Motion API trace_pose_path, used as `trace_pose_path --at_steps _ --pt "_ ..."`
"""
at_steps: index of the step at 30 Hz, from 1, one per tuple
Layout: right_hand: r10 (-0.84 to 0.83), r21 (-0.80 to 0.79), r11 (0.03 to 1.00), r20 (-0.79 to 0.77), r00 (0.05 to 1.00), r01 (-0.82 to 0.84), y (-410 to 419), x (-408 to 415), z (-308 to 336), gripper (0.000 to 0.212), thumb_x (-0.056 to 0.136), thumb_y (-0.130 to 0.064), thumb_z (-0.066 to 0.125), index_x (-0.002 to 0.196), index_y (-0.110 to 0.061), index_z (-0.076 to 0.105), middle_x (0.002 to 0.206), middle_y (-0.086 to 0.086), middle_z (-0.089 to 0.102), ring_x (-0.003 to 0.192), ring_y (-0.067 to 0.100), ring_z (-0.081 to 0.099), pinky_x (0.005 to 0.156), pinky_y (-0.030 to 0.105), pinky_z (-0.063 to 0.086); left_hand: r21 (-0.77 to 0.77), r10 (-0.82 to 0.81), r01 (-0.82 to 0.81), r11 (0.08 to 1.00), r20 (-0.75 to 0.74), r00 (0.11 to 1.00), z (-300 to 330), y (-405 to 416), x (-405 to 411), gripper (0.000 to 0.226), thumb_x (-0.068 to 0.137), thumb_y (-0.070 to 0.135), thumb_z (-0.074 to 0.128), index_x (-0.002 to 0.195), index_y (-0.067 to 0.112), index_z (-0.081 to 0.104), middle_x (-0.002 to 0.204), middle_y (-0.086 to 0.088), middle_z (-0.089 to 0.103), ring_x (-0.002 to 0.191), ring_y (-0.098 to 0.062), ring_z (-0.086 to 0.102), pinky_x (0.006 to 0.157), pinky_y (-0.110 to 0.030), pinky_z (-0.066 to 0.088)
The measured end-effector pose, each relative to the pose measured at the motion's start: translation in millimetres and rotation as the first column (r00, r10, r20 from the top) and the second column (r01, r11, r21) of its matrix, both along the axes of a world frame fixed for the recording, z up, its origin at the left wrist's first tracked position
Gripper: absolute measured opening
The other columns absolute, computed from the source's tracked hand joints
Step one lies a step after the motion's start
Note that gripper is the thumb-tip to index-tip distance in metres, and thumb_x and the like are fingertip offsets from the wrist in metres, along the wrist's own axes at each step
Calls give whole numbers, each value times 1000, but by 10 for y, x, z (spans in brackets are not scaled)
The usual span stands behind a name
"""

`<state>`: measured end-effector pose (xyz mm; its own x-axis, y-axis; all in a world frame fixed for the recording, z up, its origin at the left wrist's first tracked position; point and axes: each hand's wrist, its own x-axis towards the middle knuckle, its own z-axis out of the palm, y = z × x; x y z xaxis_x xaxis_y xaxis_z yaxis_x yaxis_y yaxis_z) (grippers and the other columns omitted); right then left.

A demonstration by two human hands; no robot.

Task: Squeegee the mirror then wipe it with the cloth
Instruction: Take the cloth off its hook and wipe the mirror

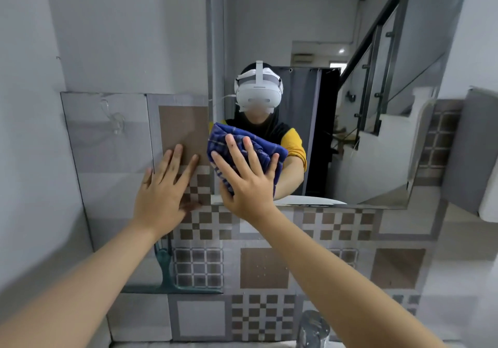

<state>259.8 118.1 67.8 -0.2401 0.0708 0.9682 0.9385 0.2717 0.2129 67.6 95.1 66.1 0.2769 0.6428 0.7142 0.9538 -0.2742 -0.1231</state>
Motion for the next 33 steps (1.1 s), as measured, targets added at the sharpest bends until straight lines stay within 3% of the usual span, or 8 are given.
trace_pose_path --at_steps 3,11,14,16,20,25,28,33 --pt "-38 16 999 42 998 37 -28 387 -58 46 84 -34 59 130 -33 58 145 2 47 140 26 35 103 73 19 4 -12 12 1000 -2 1000 1 -3 1 99 73 47 68 147 27 6 155 -6 -5 142 -29 1 108 -53 15" --pt "-128 13 991 -155 980 131 -228 1717 -109 45 89 -35 58 132 -26 54 148 12 41 141 35 31 106 70 24 12 4 -3 1000 -37 999 7 -20 16 105 69 53 68 147 23 5 155 -12 -5 141 -33 3 106 -52 13" --pt "-85 -48 996 -329 940 73 -290 2111 -205 47 94 -34 50 137 -16 47 152 21 31 143 43 21 115 56 21 13 5 -4 1000 -25 1000 -6 -4 23 105 69 52 68 147 23 5 156 -12 -5 141 -33 4 107 -53 13" --pt "-105 -107 993 -536 838 56 -320 2171 -263 50 95 -34 47 142 -19 39 157 18 23 146 39 14 114 60 18 13 8 -7 1000 -21 1000 -11 1 22 105 68 52 69 147 23 6 156 -12 -3 141 -31 2 108 -52 11" --pt "-53 -71 997 -819 571 -9 -317 1885 -265 55 94 -33 46 145 -14 36 158 16 19 146 38 13 118 51 14 1 13 -13 1000 -30 999 3 -10 31 106 68 51 69 147 22 5 155 -13 -4 140 -30 0 107 -52 9" --pt "21 -17 996 -916 401 -92 -250 1303 -352 60 93 -37 46 146 -13 30 156 28 11 143 45 11 115 58 15 -24 -9 8 1000 -30 1000 19 -35 32 103 71 51 66 147 22 3 155 -12 -8 141 -32 -1 108 -51 7" --pt "81 5 981 -920 383 -194 -215 854 -399 62 93 -38 47 147 -14 29 158 26 4 144 46 1 115 56 9 -33 -22 21 999 -26 999 34 -63 33 101 73 50 66 147 22 4 155 -12 -8 142 -33 0 109 -50 7" --pt "126 -31 948 -877 464 -316 -198 86 -461 61 94 -36 50 146 -16 26 159 22 0 146 42 -6 117 50 5 -63 -41 39 997 -30 999 55 -64 -18 100 74 50 65 147 24 3 156 -11 -7 142 -33 0 109 -49 6"
